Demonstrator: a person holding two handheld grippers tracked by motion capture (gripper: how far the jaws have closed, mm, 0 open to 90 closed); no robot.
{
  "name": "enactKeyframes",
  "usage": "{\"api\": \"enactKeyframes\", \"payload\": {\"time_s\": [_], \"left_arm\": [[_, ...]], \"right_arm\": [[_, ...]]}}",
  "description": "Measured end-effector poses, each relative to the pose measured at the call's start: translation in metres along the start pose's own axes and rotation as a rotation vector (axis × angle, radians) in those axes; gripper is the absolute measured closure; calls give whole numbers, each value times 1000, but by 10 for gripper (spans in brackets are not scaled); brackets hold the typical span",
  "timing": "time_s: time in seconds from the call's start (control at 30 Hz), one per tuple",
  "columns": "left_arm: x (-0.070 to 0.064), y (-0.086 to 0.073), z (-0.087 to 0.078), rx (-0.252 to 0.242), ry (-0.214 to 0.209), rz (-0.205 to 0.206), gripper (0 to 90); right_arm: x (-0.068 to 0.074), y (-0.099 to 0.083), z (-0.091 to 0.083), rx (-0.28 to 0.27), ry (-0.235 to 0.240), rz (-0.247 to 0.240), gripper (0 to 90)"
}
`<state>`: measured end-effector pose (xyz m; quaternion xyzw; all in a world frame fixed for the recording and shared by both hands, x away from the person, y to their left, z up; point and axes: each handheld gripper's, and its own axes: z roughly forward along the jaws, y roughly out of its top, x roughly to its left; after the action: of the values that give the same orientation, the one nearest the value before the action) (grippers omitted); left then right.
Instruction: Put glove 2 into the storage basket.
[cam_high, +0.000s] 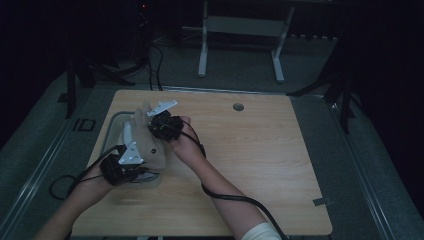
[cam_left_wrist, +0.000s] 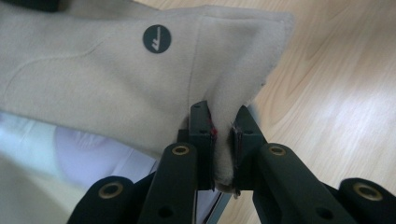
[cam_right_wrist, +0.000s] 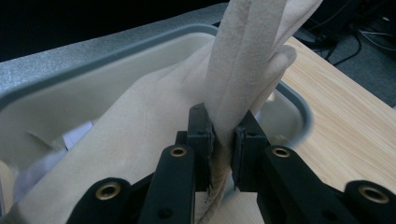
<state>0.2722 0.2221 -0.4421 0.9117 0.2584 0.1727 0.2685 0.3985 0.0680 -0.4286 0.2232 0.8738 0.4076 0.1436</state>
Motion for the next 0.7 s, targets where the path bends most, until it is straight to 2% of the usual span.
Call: {"api": "enactKeyframes", "payload": {"time_s": [0.2, 0.37, 0.47, 0.5, 0.63, 0.7], "left_arm": [[7, -19, -10, -2, 16, -38, 824], [9, -26, -15, 9, 29, -42, 824], [10, -29, -13, 17, 33, -44, 824], [13, -32, -8, 22, 21, -58, 824], [16, -35, 3, 32, -3, -66, 823], [19, -38, 7, 30, -8, -75, 823]], "right_arm": [[14, 13, 19, 12, 25, -14, 801], [24, 23, 33, 15, 43, -33, 801], [25, 23, 37, 18, 48, -31, 801], [23, 19, 43, 28, 51, -20, 801], [19, 11, 56, 69, 52, -6, 800], [14, 6, 63, 91, 67, 11, 799]]}}
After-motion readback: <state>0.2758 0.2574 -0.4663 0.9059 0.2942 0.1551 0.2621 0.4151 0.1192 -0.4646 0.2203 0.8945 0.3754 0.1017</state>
